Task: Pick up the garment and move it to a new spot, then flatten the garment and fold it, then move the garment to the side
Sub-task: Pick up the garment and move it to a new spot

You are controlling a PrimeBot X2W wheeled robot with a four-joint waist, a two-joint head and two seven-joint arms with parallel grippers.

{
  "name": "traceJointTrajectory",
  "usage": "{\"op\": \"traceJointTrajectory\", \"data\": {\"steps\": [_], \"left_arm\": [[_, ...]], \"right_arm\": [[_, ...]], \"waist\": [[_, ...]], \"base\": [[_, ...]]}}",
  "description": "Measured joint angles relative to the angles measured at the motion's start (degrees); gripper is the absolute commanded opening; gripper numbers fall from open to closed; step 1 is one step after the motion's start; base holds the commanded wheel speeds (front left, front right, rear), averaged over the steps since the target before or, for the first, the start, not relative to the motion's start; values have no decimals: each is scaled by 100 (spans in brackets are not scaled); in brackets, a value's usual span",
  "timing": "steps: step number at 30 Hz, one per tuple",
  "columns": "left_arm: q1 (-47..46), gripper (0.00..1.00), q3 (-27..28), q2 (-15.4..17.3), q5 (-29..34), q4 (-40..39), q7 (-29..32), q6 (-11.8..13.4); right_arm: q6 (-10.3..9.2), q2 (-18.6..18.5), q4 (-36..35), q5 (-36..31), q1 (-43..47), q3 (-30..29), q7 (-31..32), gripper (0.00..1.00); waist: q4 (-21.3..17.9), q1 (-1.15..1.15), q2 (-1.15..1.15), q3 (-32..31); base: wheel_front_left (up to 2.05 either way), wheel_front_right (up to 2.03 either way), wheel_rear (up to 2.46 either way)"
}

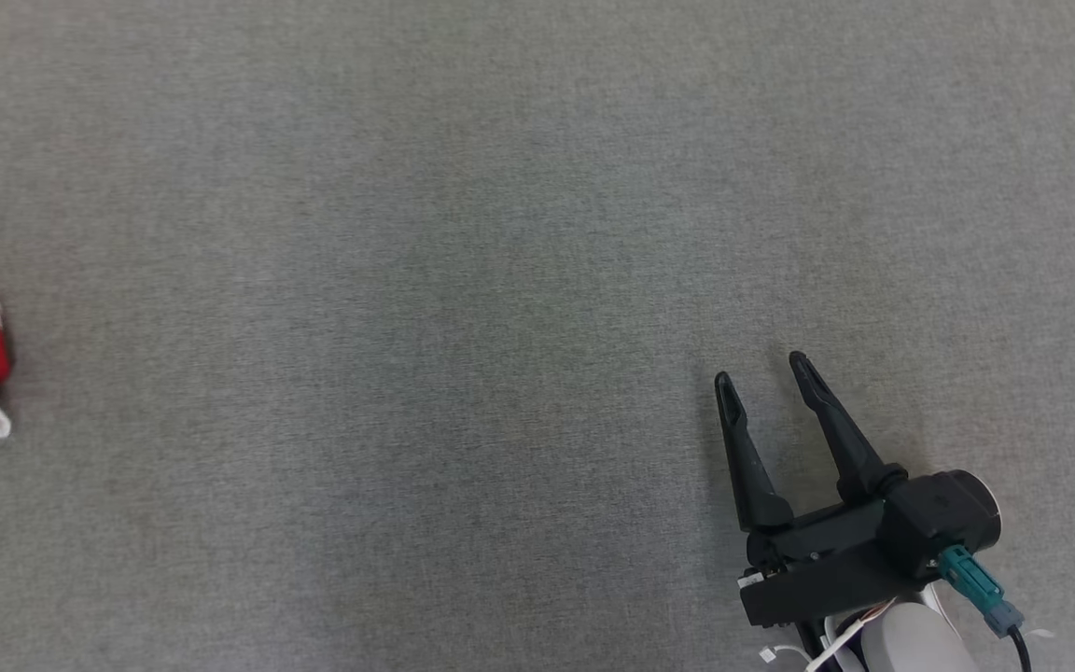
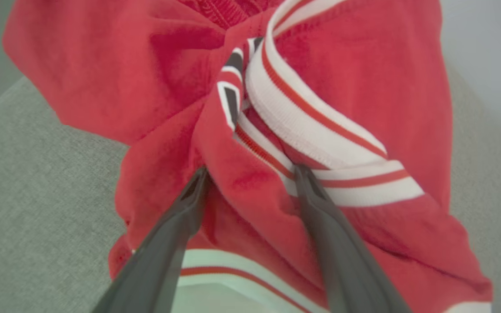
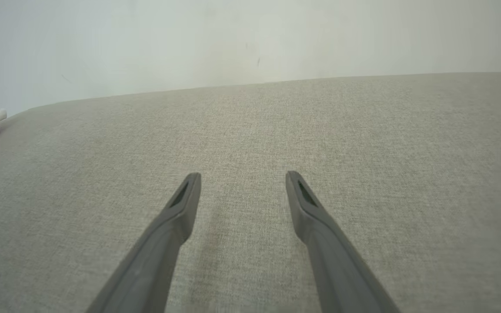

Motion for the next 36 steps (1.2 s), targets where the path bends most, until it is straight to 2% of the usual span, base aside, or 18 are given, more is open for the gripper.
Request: {"op": "traceJointTrajectory", "data": {"steps": [2, 3, 4, 5, 8, 14, 20, 25, 31, 36], "left_arm": [[1, 100, -27, 1, 0, 62, 10, -12], [3, 47, -42, 1, 0, 97, 22, -53], [4, 7, -59, 0, 0, 108, -22, -97], [2, 0, -70, -3, 0, 109, -79, -143], [-16, 0, -114, -7, -9, 125, -158, -285], [-464, 0, -250, 171, -10, 68, -460, -753], [-1049, 0, -602, 62, -30, -383, -702, -1067], [-1513, 0, -1027, -427, -48, -758, -915, -1215], [-1781, 0, -1514, -914, -119, -1370, -925, -1263], [-1870, 0, -1935, -1132, -116, -1863, -679, -1300]], "right_arm": [[0, 0, 36, 25, -3, -5, -1, 100], [0, -1, 48, 41, -3, -5, -2, 100], [0, 0, 58, 45, -4, -12, -3, 100], [0, 1, 69, 48, -4, -10, -3, 100], [0, 0, 97, 59, -4, -20, -8, 100], [0, 1, 149, 192, 30, -66, -9, 100], [0, 2, 252, 298, 204, -118, -10, 100], [0, 1, 307, 359, 363, -208, -10, 100], [0, 3, 331, 490, 595, -252, -12, 100], [0, 2, 359, 526, 748, -270, -23, 100]], "waist": [[-53, 0, 0, 44], [-72, 0, 0, 56], [-80, 0, 0, 57], [-82, 0, 0, 49], [-61, -1, 0, -15], [98, -1, -1, -334], [233, -1, -1, -782], [287, -2, -1, -1226], [170, -2, -2, -1729], [-74, -2, -2, -1922]], "base": [[0, 0, 0], [0, 0, 0], [0, 0, 0], [0, 0, 0], [0, 0, 0], [0, 0, 0], [0, 0, 0], [0, 0, 0], [0, 0, 0], [0, 0, 0]]}}
